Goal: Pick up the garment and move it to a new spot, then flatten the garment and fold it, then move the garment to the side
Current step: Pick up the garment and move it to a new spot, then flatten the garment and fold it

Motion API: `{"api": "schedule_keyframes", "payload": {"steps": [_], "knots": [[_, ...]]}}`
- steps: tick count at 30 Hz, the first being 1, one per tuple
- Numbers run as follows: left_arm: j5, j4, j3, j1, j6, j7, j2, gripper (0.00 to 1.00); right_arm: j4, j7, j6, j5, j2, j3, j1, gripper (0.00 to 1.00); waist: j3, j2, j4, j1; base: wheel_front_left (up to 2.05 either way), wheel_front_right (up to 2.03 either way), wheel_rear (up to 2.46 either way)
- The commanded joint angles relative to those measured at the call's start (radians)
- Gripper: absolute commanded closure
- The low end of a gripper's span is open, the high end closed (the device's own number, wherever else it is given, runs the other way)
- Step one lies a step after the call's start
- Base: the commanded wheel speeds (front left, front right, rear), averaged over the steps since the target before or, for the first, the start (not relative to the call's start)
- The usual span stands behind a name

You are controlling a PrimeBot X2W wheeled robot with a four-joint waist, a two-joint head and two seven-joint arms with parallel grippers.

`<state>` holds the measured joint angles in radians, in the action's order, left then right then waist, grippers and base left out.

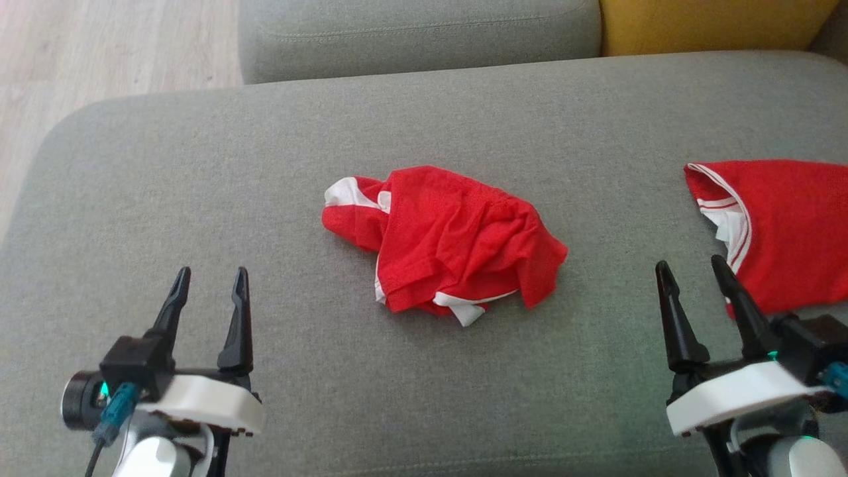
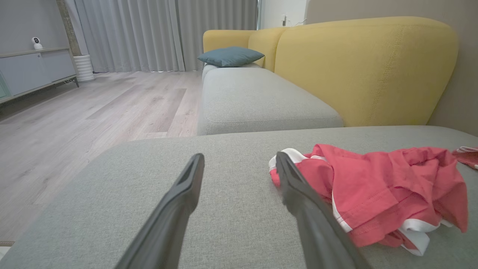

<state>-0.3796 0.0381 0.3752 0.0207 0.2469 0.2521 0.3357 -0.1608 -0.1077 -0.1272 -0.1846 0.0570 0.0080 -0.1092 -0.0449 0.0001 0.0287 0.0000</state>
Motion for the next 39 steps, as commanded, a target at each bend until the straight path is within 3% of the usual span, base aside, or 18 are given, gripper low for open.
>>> {"api": "schedule_keyframes", "payload": {"steps": [1,16,31,39], "knots": [[0.004,-0.029,-0.038,0.039,0.005,0.002,0.026,0.00,-0.041,-0.002,-0.003,0.004,0.009,0.018,0.026,0.00,-0.001,-0.0001,-0.001,0.0000,0.00,0.00,0.00],[0.023,-0.042,-0.028,0.071,0.012,0.005,0.023,0.00,-0.037,-0.034,-0.003,0.004,0.016,0.042,0.041,0.00,-0.029,-0.0001,-0.023,0.0000,0.00,0.00,0.00],[0.072,-0.059,-0.003,0.178,0.001,0.009,-0.036,0.00,0.086,-0.233,-0.003,-0.048,0.098,0.375,0.280,0.00,-0.130,-0.0001,-0.123,0.0000,0.00,0.00,0.00],[0.107,-0.068,-0.012,0.215,-0.019,0.010,-0.084,0.00,0.190,-0.331,-0.003,-0.042,0.128,0.424,0.392,0.00,-0.173,-0.0001,-0.176,0.0000,0.00,0.00,0.00]]}}
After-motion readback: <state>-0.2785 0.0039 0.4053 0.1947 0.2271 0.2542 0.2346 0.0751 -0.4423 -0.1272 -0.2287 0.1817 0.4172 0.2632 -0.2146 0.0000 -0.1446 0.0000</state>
